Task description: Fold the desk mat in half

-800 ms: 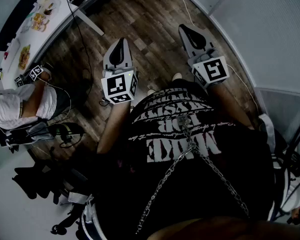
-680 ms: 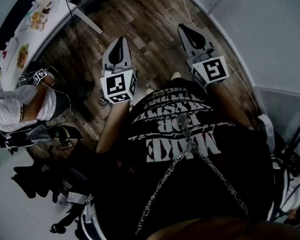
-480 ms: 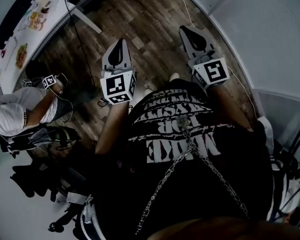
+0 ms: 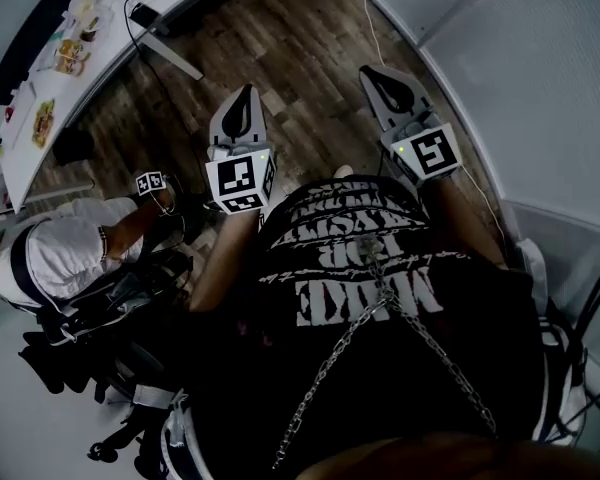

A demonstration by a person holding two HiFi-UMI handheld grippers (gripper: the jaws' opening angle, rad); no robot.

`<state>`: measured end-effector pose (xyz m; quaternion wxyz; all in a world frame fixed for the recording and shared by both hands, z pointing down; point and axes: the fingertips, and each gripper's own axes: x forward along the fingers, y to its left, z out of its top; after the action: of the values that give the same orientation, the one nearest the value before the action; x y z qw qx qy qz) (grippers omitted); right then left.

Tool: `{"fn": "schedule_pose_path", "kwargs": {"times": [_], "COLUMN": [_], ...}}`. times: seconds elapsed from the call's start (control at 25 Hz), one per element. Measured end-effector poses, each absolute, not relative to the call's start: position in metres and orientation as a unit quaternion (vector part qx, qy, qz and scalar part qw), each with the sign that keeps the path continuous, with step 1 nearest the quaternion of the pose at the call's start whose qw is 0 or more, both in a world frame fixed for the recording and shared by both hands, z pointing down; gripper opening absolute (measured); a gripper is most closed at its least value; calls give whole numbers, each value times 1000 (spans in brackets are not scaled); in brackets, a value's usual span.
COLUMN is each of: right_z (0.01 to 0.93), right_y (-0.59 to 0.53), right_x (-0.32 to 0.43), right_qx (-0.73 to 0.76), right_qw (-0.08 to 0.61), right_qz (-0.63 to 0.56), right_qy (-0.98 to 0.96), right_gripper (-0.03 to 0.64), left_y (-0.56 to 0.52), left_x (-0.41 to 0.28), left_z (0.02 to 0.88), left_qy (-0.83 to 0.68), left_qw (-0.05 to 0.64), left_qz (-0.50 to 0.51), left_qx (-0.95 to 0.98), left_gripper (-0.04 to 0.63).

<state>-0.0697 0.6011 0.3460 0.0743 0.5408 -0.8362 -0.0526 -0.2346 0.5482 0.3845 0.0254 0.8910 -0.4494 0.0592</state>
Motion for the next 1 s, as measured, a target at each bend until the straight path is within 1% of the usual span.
{"fn": "schedule_pose_path", "kwargs": {"times": [0.12, 0.32, 0.52, 0.68, 0.84, 1.0], "right_z": [341, 353, 357, 351, 352, 341], "right_y": [597, 602, 594, 593, 587, 567], "right_x": [-45, -11, 3, 11, 29, 35], "right_qx": [527, 507, 485, 483, 494, 500], "right_qw": [63, 69, 63, 34, 6, -24], "right_qz": [-50, -24, -15, -19, 8, -11], "right_qy": [-846, -859, -872, -875, -869, -866], "right_gripper": [-2, -2, -2, -2, -2, -2], "left_y": [541, 530, 533, 533, 532, 520], "left_x": [-209, -168, -138, -134, -128, -125], "left_z": [381, 373, 380, 380, 379, 387], "left_qy": [-451, -458, -456, -463, -469, -460], "left_qw": [31, 46, 53, 43, 47, 54], "left_qz": [57, 42, 58, 71, 63, 76], "left_qx": [890, 887, 887, 883, 880, 883], "left_gripper": [8, 8, 9, 8, 9, 8]}}
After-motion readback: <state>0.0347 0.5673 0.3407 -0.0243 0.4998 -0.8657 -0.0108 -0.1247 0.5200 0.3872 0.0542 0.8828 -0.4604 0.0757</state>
